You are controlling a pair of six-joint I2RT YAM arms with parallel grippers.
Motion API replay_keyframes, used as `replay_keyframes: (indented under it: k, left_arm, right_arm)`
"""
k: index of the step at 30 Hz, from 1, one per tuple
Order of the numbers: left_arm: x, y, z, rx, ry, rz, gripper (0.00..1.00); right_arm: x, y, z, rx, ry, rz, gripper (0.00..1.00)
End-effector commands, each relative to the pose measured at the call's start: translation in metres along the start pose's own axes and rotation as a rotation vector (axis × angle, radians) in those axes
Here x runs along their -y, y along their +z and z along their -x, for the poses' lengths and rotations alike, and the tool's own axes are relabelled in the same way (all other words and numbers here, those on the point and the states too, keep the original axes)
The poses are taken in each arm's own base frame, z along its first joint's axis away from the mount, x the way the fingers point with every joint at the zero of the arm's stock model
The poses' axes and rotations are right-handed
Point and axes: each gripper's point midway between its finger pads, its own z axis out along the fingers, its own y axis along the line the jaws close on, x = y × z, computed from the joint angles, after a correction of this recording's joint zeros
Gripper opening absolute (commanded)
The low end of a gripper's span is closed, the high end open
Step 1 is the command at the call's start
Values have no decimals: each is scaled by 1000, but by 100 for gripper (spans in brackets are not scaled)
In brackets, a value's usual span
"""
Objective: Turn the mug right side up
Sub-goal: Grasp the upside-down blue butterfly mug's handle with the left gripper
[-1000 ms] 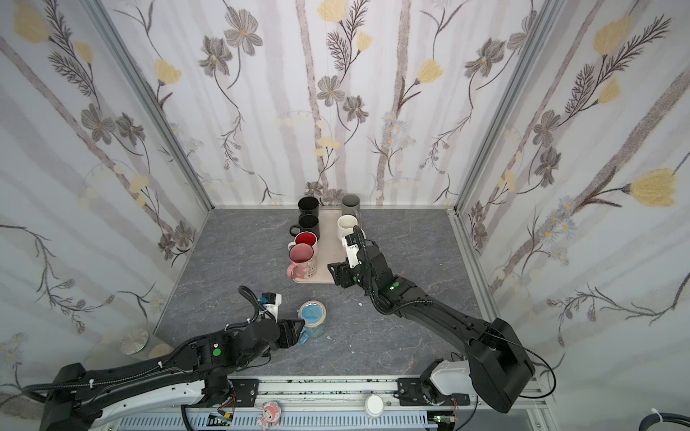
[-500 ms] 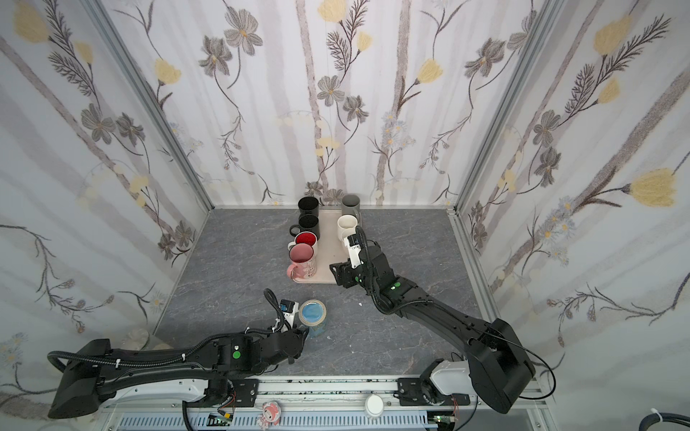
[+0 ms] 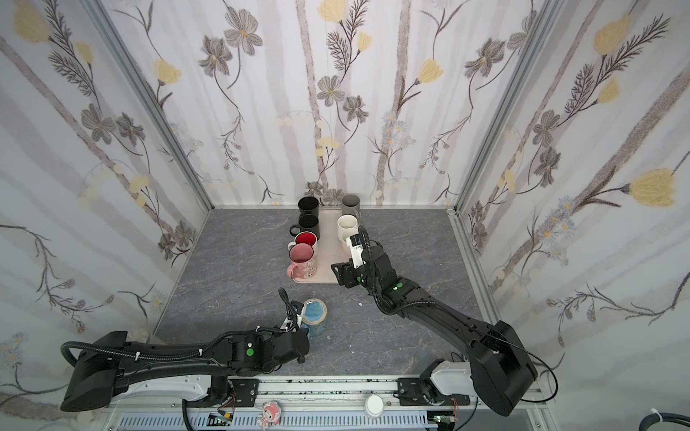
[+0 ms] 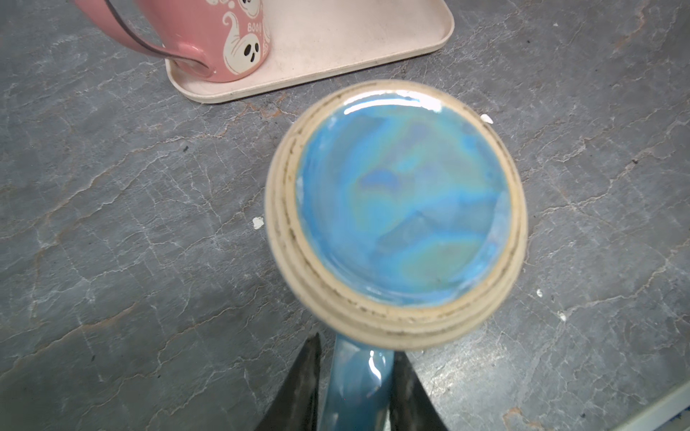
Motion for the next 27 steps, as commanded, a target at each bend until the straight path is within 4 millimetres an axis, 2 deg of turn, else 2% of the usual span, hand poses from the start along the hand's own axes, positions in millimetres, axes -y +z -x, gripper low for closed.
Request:
replay_keyframes:
  k: [1, 10, 17, 21, 27]
  left_arm:
    - [-8, 0, 7, 32, 30, 55, 22]
    - [-5, -2, 13, 58, 42, 46, 0]
    - [4, -8, 27, 104, 16, 10, 0]
    - [10, -19, 41, 163, -38, -52, 0]
    - [4, -30, 56, 223, -110, -74, 0]
  right_arm:
    - [-5, -3, 8, 34, 2, 22, 71]
    - [-5, -4, 11, 45, 16, 25, 72]
    - [-4, -5, 10, 47, 25, 20, 71]
    - [-4, -8, 12, 64, 32, 21, 71]
    - [-3, -13, 16, 93, 52, 18, 71]
